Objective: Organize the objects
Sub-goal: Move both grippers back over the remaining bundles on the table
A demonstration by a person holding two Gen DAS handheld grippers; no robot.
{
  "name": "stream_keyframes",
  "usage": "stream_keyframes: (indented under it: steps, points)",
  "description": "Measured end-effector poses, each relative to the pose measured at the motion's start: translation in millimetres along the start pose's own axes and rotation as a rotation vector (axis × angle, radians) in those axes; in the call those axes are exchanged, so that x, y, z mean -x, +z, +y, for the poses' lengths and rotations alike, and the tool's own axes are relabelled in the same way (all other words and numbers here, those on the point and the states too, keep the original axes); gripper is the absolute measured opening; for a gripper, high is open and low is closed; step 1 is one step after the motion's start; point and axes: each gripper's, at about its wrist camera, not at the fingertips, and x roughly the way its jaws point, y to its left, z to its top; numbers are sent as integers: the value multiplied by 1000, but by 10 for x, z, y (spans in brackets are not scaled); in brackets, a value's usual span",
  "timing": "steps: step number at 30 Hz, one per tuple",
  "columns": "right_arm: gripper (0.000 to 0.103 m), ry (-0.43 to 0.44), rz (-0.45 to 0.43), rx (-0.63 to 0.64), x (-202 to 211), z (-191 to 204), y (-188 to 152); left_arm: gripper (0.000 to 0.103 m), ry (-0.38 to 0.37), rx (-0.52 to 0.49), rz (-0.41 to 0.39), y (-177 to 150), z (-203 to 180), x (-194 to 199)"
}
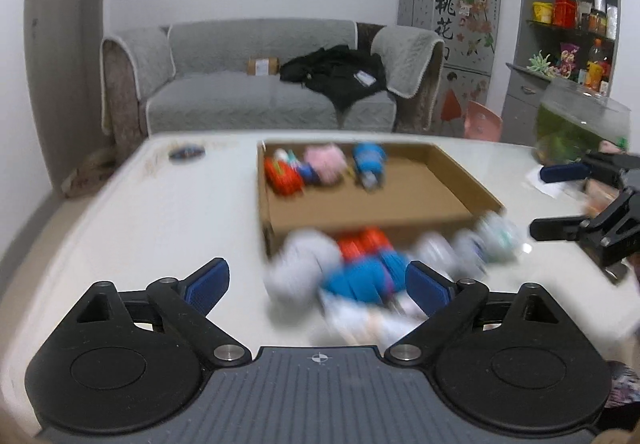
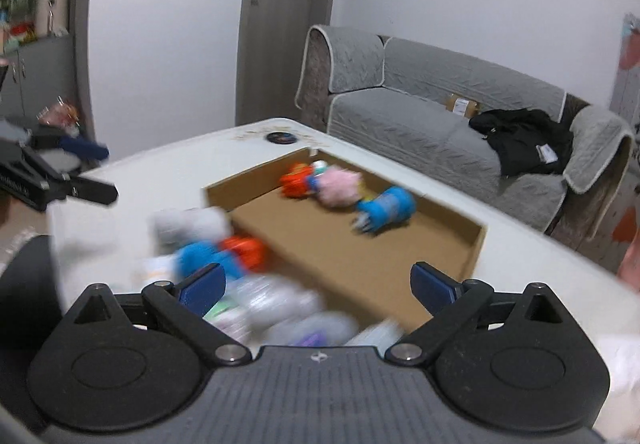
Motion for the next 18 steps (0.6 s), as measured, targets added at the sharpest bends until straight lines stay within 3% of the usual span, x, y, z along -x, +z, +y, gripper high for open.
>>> stream_keyframes:
  steps: [6, 10, 18]
  points:
    - [99, 82, -8, 4, 54, 610, -383, 99, -82, -32, 79, -425, -371, 33]
    - [94, 123, 33, 23, -35, 852, -535, 94, -33, -101, 132, -550, -510, -197]
    - [86, 100, 63, -77, -168, 864, -680, 94, 23, -94, 152, -675, -387, -398]
